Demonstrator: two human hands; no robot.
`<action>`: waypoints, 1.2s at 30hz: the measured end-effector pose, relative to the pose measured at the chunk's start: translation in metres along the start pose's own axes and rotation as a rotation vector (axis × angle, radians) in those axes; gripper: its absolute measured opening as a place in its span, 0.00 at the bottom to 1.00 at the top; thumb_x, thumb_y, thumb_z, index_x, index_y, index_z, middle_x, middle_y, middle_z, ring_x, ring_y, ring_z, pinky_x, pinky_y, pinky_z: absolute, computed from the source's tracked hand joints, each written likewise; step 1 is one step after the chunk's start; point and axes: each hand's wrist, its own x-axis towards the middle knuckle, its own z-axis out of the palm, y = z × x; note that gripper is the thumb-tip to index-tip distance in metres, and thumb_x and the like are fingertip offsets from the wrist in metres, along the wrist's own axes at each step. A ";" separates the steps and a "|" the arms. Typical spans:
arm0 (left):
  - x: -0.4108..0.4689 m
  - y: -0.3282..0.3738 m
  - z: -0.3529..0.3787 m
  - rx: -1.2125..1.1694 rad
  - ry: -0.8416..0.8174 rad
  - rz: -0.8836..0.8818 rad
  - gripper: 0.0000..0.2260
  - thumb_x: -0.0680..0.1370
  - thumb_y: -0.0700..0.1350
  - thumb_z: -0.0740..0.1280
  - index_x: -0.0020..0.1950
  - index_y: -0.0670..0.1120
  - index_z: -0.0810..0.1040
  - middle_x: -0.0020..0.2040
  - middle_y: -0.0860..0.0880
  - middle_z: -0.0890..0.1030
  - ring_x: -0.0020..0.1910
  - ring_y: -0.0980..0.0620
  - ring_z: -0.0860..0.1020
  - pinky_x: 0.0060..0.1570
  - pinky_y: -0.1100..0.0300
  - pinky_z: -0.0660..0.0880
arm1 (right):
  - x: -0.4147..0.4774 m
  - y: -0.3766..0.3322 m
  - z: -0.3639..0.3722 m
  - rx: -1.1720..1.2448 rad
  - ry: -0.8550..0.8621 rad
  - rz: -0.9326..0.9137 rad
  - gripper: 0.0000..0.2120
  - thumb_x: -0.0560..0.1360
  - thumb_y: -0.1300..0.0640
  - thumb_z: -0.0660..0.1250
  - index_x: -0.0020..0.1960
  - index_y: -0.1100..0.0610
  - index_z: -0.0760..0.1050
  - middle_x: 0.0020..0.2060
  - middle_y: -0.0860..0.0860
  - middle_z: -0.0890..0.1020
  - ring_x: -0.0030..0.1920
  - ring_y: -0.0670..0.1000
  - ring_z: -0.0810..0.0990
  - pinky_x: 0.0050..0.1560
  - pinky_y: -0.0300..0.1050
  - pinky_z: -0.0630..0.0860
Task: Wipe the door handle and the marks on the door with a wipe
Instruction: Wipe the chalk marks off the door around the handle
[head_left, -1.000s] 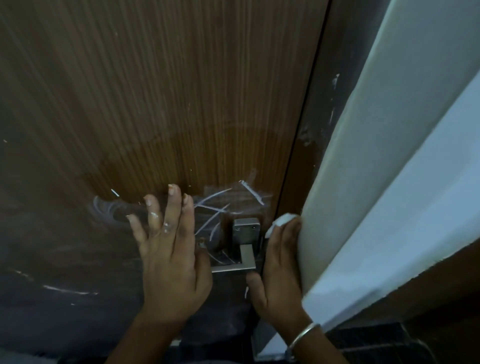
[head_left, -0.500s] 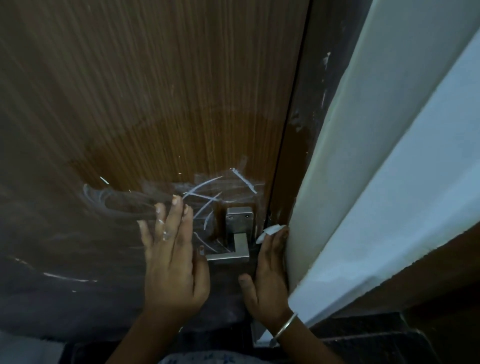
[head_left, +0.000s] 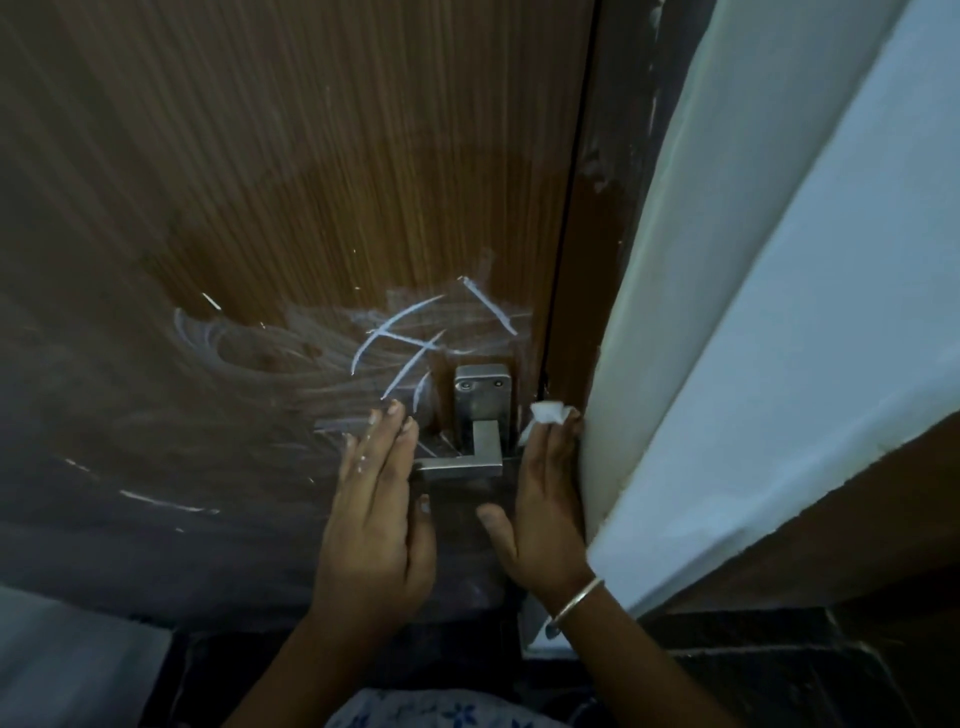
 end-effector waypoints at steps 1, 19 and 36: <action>-0.001 0.000 -0.001 -0.002 -0.011 -0.010 0.25 0.74 0.40 0.57 0.71 0.41 0.59 0.72 0.44 0.61 0.74 0.50 0.56 0.73 0.51 0.50 | -0.006 0.003 0.006 -0.056 -0.022 0.020 0.42 0.76 0.37 0.50 0.74 0.62 0.34 0.73 0.60 0.36 0.74 0.62 0.41 0.75 0.56 0.41; -0.007 0.001 -0.011 0.105 -0.119 -0.029 0.22 0.72 0.42 0.56 0.65 0.38 0.71 0.63 0.41 0.75 0.66 0.51 0.65 0.65 0.38 0.65 | 0.050 -0.033 -0.049 -0.563 0.207 -0.205 0.51 0.57 0.58 0.74 0.73 0.64 0.51 0.73 0.60 0.53 0.72 0.66 0.50 0.68 0.67 0.47; -0.009 -0.002 -0.009 0.017 -0.085 -0.031 0.22 0.72 0.41 0.58 0.66 0.39 0.70 0.65 0.42 0.73 0.67 0.49 0.66 0.72 0.58 0.55 | -0.021 0.015 0.029 -0.456 -0.077 -0.049 0.48 0.61 0.54 0.78 0.71 0.65 0.55 0.70 0.61 0.60 0.72 0.61 0.55 0.71 0.56 0.45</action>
